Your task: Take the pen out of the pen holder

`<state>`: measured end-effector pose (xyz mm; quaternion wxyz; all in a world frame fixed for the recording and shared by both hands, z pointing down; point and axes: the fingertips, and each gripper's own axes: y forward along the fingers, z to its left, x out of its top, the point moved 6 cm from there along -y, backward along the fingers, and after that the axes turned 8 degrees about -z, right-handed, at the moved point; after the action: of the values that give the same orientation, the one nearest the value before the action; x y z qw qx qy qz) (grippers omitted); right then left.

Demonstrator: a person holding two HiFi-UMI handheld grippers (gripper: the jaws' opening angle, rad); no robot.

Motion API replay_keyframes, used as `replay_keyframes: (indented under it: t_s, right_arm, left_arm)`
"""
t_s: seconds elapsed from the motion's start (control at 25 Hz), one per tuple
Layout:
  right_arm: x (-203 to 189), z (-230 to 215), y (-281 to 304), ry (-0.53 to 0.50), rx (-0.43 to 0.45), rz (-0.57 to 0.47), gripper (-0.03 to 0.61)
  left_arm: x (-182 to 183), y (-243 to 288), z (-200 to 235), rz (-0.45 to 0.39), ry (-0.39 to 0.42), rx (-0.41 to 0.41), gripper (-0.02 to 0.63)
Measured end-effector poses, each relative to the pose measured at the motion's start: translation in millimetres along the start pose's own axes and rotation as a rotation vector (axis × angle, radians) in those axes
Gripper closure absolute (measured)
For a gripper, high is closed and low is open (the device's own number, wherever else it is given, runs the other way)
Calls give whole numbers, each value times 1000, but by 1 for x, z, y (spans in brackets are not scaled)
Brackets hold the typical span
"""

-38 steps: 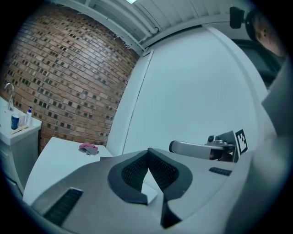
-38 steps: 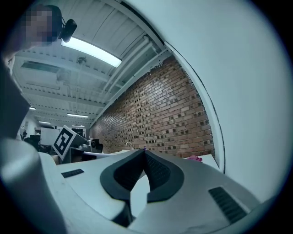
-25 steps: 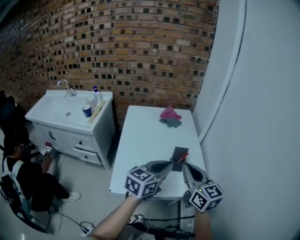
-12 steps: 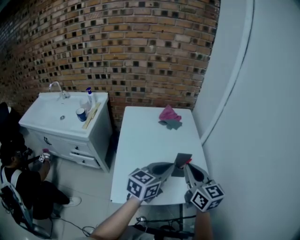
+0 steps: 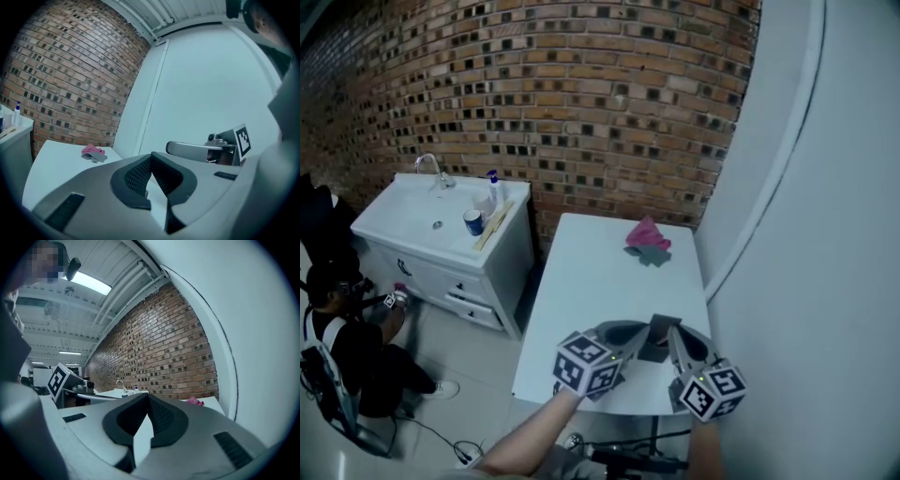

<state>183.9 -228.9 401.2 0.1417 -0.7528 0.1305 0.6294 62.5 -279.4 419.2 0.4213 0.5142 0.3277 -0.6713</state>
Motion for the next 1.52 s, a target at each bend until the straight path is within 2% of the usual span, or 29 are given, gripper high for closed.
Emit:
replay_keyframes:
  t_s: [0.4,0.76,1.04,1.36,1.52]
  right_arm:
    - [-3,-21,-2,-9,33,8,578]
    - [-18,-28,0,-23,21,55,578]
    - [-57,-30,13,-98,8,175,566]
    - [-115,-39,34,-162,18,344,457]
    - [-137,-44,45,-201,10,394,456]
  left_arm:
    - [-3,11,-4,11,18,47,614]
    - [-14,16,1,28,9,70,614]
    - [-39,13,19,76,-5,112,614]
    - [-72,9,36,125,-27,148,614]
    - [-83,5,39,140,-45,158,614]
